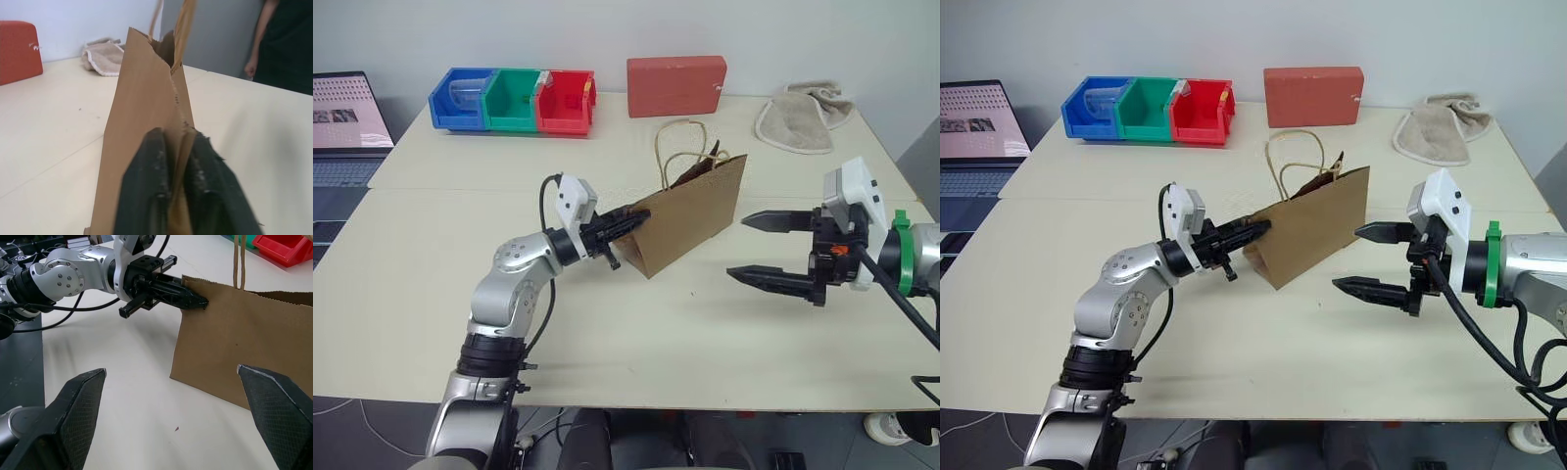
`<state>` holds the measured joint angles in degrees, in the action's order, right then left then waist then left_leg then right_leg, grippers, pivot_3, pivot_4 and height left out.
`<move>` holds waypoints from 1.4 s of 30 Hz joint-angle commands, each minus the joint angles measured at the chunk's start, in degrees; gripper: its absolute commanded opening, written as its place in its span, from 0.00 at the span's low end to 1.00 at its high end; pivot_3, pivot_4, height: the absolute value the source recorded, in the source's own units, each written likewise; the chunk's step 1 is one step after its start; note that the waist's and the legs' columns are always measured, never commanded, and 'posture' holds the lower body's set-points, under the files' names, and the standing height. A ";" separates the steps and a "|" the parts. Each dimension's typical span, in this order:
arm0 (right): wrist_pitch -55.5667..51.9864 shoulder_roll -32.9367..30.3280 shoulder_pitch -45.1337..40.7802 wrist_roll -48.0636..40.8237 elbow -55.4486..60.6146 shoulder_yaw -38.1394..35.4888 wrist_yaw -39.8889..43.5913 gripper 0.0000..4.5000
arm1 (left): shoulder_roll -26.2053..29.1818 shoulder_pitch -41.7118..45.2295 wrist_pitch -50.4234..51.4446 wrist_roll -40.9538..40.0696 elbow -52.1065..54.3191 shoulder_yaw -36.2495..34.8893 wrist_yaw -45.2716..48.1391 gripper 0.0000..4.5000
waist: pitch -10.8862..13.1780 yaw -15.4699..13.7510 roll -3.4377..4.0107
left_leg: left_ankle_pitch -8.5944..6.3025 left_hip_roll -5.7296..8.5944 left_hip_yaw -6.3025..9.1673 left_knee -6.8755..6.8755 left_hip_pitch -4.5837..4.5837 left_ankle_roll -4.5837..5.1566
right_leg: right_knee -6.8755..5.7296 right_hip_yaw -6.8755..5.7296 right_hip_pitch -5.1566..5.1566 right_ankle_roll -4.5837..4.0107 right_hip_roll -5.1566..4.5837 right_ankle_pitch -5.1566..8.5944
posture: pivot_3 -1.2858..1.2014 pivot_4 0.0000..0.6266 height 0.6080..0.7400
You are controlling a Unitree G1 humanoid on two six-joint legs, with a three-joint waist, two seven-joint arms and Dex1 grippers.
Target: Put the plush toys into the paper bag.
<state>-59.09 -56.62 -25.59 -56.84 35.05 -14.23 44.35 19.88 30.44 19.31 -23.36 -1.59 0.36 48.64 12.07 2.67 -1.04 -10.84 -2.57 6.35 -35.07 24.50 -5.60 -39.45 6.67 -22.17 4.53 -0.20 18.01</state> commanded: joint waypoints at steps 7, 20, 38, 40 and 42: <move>9.11 -0.33 3.95 9.46 2.52 -0.45 -1.90 1.00 | 1.32 4.35 -3.50 0.11 -5.71 -0.20 4.03 0.01 | -0.01 -0.29 0.00 | 0.00 0.01 0.00 -0.05 -0.02 0.00 | 0.00 0.00 0.03 0.02 0.00 -0.01 | 0.52 0.24 1.00; 3.16 -7.27 22.53 2.82 6.01 -29.27 7.03 1.00 | 7.05 17.64 1.41 -4.47 -18.04 3.38 30.57 0.01 | -0.02 -0.82 -0.02 | 0.00 0.02 0.04 -0.02 -0.07 0.00 | 0.01 -0.04 0.12 0.01 0.02 0.00 | 0.52 0.24 1.00; 6.03 -8.49 24.16 3.27 4.27 -26.31 6.08 1.00 | 13.08 12.47 -4.57 2.23 -14.83 2.55 30.56 0.42 | -0.02 0.36 -0.02 | 0.01 -0.01 -0.01 -0.06 -0.13 0.01 | -0.05 0.04 0.15 0.02 0.03 0.00 | 0.52 0.24 1.00; 6.97 -9.16 23.64 4.02 2.74 -25.59 7.17 1.00 | 15.57 10.27 -2.41 1.60 -11.42 1.41 29.56 0.56 | -0.02 0.34 -0.02 | 0.01 -0.02 0.01 -0.05 -0.15 0.01 | -0.10 0.02 0.15 0.02 0.04 0.00 | 0.52 0.24 1.00; 8.88 -11.43 23.04 6.61 -0.91 -24.27 10.18 1.00 | 20.53 6.62 0.76 0.84 -6.33 -1.78 28.33 0.70 | -0.02 0.37 -0.01 | 0.01 -0.02 0.01 -0.06 -0.14 0.01 | -0.09 0.03 0.15 0.02 0.04 0.00 | 0.52 0.24 1.00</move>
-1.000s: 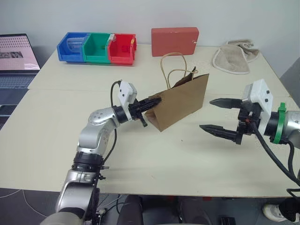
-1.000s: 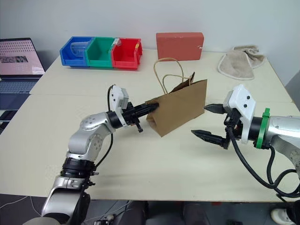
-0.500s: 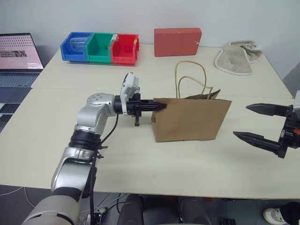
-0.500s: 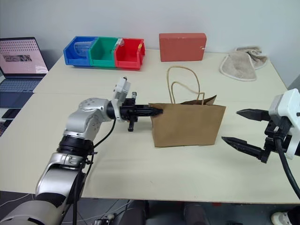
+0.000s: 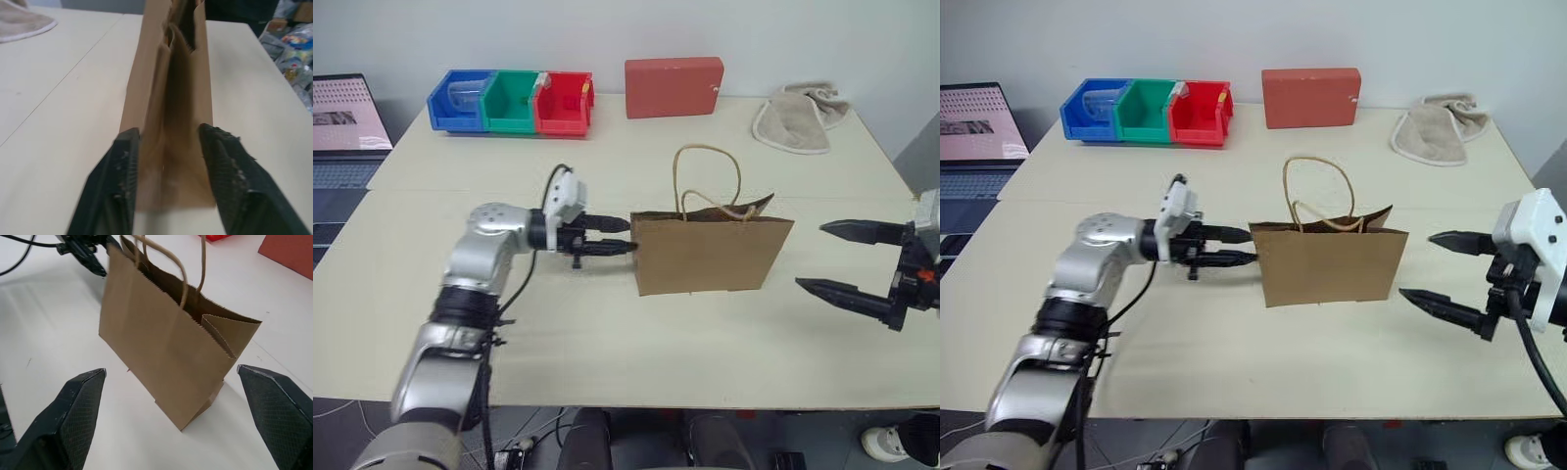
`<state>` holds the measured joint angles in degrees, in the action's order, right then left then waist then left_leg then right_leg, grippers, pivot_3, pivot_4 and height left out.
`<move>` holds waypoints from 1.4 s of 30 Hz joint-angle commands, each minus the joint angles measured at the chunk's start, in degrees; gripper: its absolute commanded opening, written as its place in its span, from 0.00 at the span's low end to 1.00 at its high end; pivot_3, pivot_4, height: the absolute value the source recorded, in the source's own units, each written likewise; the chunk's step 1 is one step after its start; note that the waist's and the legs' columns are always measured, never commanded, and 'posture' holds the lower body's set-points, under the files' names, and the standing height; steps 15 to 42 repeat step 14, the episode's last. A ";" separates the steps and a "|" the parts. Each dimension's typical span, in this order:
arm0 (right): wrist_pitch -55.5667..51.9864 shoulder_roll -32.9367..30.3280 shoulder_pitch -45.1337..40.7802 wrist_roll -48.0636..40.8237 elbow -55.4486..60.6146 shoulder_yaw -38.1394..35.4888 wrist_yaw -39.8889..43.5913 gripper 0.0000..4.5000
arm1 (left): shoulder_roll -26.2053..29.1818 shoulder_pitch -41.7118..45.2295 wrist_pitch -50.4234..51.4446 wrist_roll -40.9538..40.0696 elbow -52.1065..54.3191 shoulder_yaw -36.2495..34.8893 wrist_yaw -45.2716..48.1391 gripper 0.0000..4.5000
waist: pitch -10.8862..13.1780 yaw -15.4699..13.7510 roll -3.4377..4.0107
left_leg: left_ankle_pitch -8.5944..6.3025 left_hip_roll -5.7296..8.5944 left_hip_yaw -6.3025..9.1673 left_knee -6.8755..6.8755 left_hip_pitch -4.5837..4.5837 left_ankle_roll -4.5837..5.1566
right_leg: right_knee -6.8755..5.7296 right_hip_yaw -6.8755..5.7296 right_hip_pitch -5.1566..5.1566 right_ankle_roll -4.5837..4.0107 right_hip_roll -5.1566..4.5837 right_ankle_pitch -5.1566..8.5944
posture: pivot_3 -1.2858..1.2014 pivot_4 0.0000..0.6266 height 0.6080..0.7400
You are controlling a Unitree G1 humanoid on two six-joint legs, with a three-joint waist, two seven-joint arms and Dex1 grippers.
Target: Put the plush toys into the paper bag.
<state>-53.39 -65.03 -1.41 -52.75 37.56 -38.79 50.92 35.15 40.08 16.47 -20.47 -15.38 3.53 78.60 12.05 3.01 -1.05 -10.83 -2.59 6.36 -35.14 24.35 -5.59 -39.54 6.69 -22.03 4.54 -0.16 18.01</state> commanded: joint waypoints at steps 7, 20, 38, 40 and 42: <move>14.60 -10.98 -3.04 12.38 -17.81 4.61 16.90 1.00 | 22.19 -18.23 10.92 1.86 21.75 -14.22 -8.33 0.99 | 0.01 0.38 0.02 | -0.01 -0.04 -0.15 0.04 -0.07 0.00 | 0.08 0.09 -0.02 0.00 -0.02 0.01 | 0.52 0.24 1.00; 21.50 -14.60 -10.69 16.43 -28.34 11.29 22.97 1.00 | 25.31 -25.93 13.58 -2.30 25.51 -21.79 -9.57 0.99 | 0.02 -0.16 0.02 | -0.01 -0.07 -0.31 0.09 -0.23 0.00 | 0.10 0.15 0.02 -0.08 -0.07 0.08 | 0.52 0.24 1.00; 21.50 -14.60 -10.69 16.43 -28.34 11.29 22.97 1.00 | 25.31 -25.93 13.58 -2.30 25.51 -21.79 -9.57 0.99 | 0.02 -0.16 0.02 | -0.01 -0.07 -0.31 0.09 -0.23 0.00 | 0.10 0.15 0.02 -0.08 -0.07 0.08 | 0.52 0.24 1.00; 21.50 -14.60 -10.69 16.43 -28.34 11.29 22.97 1.00 | 25.31 -25.93 13.58 -2.30 25.51 -21.79 -9.57 0.99 | 0.02 -0.16 0.02 | -0.01 -0.07 -0.31 0.09 -0.23 0.00 | 0.10 0.15 0.02 -0.08 -0.07 0.08 | 0.52 0.24 1.00; 21.50 -14.60 -10.69 16.43 -28.34 11.29 22.97 1.00 | 25.31 -25.93 13.58 -2.30 25.51 -21.79 -9.57 0.99 | 0.02 -0.16 0.02 | -0.01 -0.07 -0.31 0.09 -0.23 0.00 | 0.10 0.15 0.02 -0.08 -0.07 0.08 | 0.52 0.24 1.00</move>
